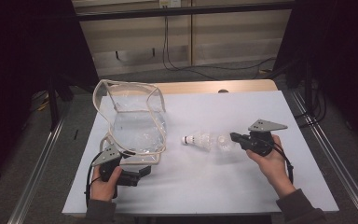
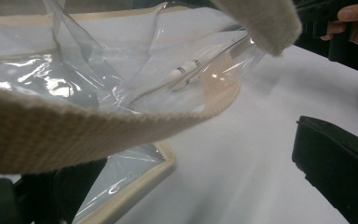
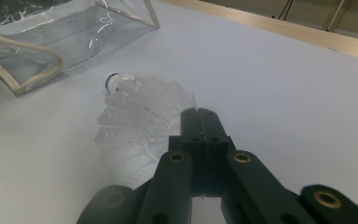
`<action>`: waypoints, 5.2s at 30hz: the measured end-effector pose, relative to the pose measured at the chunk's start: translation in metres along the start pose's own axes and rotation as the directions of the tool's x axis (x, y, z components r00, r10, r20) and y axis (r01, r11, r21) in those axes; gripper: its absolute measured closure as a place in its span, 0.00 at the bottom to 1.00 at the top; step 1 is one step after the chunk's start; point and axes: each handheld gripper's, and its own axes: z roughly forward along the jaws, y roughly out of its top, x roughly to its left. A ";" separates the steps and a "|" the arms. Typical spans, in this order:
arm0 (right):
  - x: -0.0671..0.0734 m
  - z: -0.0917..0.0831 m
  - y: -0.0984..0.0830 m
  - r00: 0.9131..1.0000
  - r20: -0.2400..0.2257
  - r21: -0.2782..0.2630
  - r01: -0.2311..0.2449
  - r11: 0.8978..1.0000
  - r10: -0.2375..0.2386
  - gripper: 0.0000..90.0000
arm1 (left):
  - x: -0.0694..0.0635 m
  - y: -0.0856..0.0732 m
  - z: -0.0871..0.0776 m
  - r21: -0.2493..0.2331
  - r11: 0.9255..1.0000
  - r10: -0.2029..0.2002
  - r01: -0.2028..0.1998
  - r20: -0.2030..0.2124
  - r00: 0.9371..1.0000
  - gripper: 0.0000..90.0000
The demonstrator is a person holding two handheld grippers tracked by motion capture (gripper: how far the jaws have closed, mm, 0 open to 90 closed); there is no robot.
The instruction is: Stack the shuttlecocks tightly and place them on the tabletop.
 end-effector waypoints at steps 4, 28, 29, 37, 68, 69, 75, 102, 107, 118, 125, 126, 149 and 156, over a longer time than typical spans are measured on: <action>0.001 -0.002 -0.005 1.000 0.000 0.000 -0.008 1.000 0.008 1.00 | 0.000 0.000 0.000 0.004 1.000 0.003 -0.003 0.001 1.000 0.04; 0.003 -0.005 -0.024 1.000 -0.014 0.020 -0.021 1.000 0.022 1.00 | -0.001 0.000 0.000 0.004 1.000 0.005 -0.005 -0.004 1.000 0.04; 0.003 -0.005 -0.024 1.000 -0.014 0.019 -0.025 1.000 0.025 1.00 | -0.001 0.000 0.000 0.003 1.000 0.004 -0.004 -0.004 1.000 0.04; 0.000 -0.006 -0.027 0.999 -0.008 0.026 -0.033 0.999 0.034 0.99 | -0.001 0.000 0.000 0.005 1.000 0.010 -0.010 -0.005 1.000 0.04; -0.011 -0.020 -0.033 0.997 0.044 0.025 -0.061 0.998 0.060 0.81 | -0.001 0.001 0.000 0.002 1.000 0.009 -0.009 -0.006 1.000 0.03; -0.012 -0.020 -0.032 0.997 0.042 0.027 -0.059 0.998 0.058 0.81 | -0.001 0.001 0.000 0.002 1.000 0.008 -0.008 -0.007 1.000 0.03; -0.012 -0.025 -0.031 0.997 0.052 0.027 -0.054 0.998 0.052 0.78 | -0.001 0.001 0.001 -0.001 1.000 0.008 -0.008 -0.006 1.000 0.03; -0.007 -0.032 -0.033 0.993 0.005 0.007 -0.120 0.993 0.120 0.41 | -0.001 0.002 0.001 0.001 1.000 0.011 -0.011 -0.008 1.000 0.02; -0.004 -0.028 -0.033 0.991 -0.018 0.013 -0.135 0.991 0.136 0.32 | -0.001 0.003 0.001 0.003 1.000 0.013 -0.013 -0.008 1.000 0.02; 0.003 -0.021 -0.037 0.989 -0.008 0.040 -0.145 0.989 0.146 0.20 | -0.001 0.003 0.001 0.001 1.000 0.012 -0.012 -0.007 1.000 0.02; 0.004 -0.017 -0.040 0.986 -0.020 0.055 -0.163 0.985 0.165 0.21 | -0.001 0.003 0.001 0.001 1.000 0.010 -0.010 -0.007 1.000 0.02; 0.004 -0.017 -0.041 0.986 -0.020 0.056 -0.165 0.985 0.166 0.22 | -0.001 0.003 0.001 0.000 1.000 0.009 -0.009 -0.007 1.000 0.02; 0.006 -0.008 -0.046 0.988 -0.023 0.092 -0.149 0.985 0.152 0.49 | -0.002 0.003 0.000 0.001 1.000 0.009 -0.009 -0.005 1.000 0.02; 0.007 -0.005 -0.046 0.990 -0.013 0.088 -0.140 0.986 0.142 0.56 | -0.002 0.003 0.000 -0.006 1.000 0.007 -0.007 -0.004 1.000 0.02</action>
